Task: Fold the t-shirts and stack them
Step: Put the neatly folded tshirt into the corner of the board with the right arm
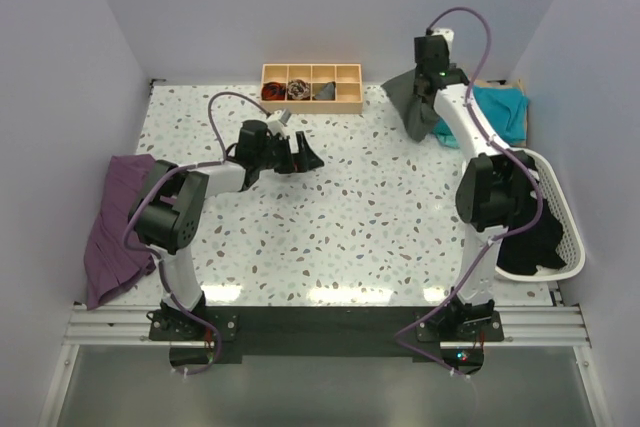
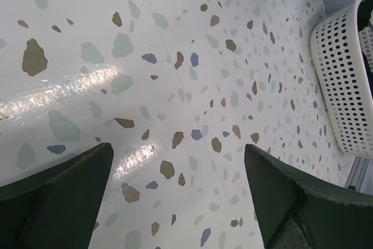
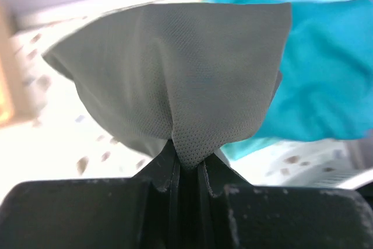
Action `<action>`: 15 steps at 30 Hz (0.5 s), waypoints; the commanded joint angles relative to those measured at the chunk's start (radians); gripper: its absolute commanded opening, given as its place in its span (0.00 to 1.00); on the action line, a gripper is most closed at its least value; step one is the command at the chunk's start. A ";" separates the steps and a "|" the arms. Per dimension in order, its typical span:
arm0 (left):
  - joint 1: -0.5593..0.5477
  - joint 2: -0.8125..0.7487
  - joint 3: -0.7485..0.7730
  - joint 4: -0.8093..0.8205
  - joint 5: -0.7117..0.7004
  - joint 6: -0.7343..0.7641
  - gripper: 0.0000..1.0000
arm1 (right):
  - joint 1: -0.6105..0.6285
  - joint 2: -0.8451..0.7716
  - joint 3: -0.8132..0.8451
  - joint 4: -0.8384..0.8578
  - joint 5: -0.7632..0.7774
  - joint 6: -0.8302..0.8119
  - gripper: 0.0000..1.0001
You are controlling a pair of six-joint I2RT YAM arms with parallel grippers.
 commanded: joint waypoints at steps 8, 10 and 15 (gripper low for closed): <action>0.004 -0.012 -0.011 0.084 0.076 -0.005 1.00 | -0.139 0.144 0.128 0.147 0.338 -0.046 0.00; 0.002 -0.006 -0.008 0.082 0.080 -0.002 1.00 | -0.156 0.174 0.173 0.122 0.365 -0.020 0.00; 0.004 0.016 0.000 0.085 0.088 -0.004 1.00 | -0.239 0.282 0.262 0.080 0.362 -0.003 0.00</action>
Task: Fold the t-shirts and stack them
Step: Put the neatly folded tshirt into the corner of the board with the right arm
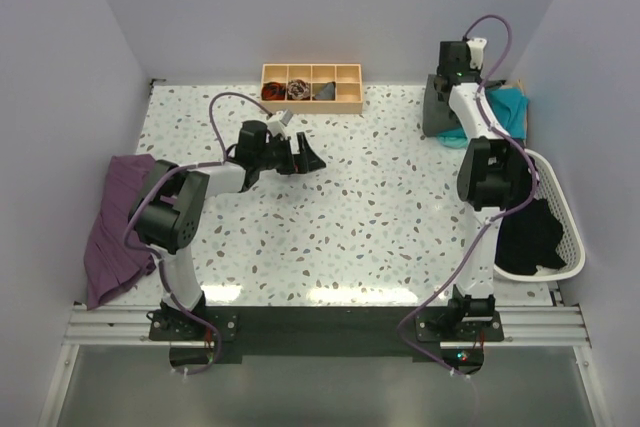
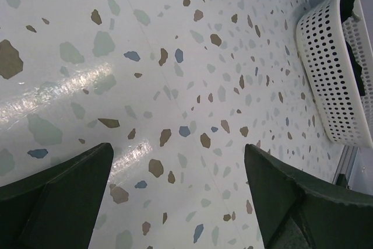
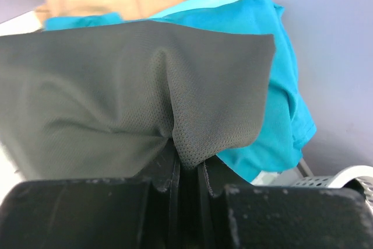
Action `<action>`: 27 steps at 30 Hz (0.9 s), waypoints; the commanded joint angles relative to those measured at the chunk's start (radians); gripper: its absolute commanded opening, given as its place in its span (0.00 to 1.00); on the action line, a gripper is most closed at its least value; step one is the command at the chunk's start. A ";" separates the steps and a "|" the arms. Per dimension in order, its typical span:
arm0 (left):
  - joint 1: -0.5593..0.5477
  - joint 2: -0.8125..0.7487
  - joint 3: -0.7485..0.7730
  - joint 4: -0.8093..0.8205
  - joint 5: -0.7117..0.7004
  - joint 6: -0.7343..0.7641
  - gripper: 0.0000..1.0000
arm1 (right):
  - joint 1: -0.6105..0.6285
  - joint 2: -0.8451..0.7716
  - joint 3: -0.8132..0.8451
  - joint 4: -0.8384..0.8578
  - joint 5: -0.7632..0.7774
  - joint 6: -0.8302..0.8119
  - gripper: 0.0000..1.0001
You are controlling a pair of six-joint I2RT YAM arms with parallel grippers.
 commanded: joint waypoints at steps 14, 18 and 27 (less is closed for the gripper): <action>0.004 0.054 0.033 0.049 0.051 -0.003 1.00 | -0.131 0.014 -0.013 0.160 0.122 -0.012 0.99; 0.004 0.054 0.027 0.058 0.052 -0.009 1.00 | -0.128 -0.125 -0.242 0.296 0.064 0.015 0.99; 0.001 -0.104 -0.016 -0.006 -0.143 0.074 1.00 | -0.057 -0.464 -0.693 0.622 0.120 0.026 0.99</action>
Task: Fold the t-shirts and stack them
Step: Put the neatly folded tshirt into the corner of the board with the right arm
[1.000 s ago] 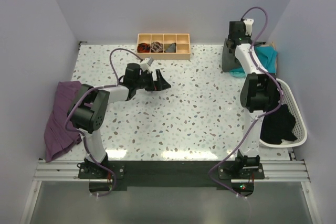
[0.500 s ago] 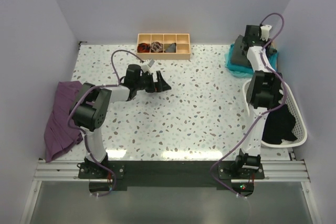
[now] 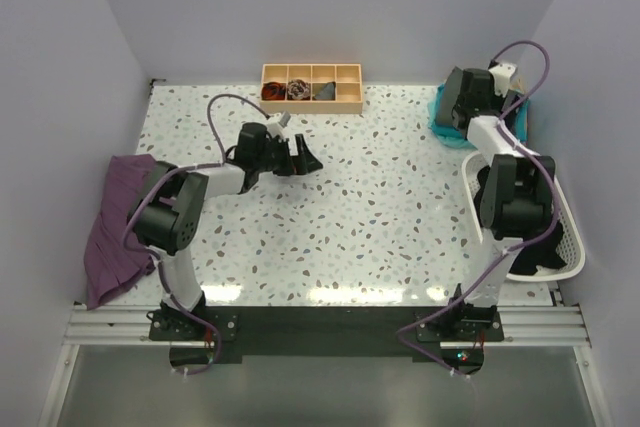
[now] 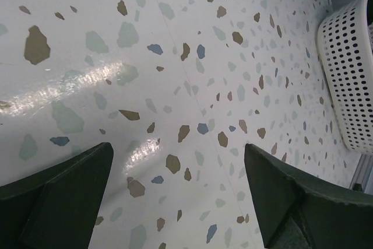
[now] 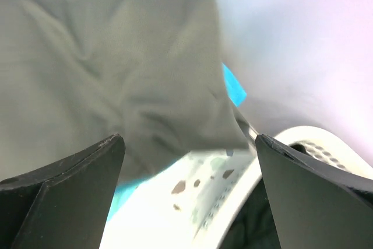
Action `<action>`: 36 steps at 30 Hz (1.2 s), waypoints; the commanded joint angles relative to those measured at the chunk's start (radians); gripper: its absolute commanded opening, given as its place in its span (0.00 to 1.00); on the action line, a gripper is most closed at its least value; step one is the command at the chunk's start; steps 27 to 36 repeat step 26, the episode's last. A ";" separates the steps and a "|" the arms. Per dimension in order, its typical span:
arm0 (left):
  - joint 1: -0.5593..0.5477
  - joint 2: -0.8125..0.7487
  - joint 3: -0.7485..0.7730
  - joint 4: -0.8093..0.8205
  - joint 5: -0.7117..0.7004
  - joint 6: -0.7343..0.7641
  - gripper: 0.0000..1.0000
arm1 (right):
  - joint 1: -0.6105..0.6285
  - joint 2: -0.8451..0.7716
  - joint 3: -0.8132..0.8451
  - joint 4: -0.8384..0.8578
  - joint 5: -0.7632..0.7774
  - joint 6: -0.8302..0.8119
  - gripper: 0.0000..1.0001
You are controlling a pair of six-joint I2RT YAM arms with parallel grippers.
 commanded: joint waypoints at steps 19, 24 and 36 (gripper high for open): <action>-0.077 -0.418 0.022 -0.237 -0.464 0.195 1.00 | 0.448 -0.459 -0.348 -0.082 -0.468 0.057 0.99; -0.085 -0.537 0.030 -0.336 -0.519 0.197 1.00 | 0.563 -0.569 -0.437 -0.089 -0.487 0.071 0.99; -0.085 -0.594 0.002 -0.359 -0.548 0.202 1.00 | 0.591 -0.611 -0.480 -0.089 -0.513 0.077 0.99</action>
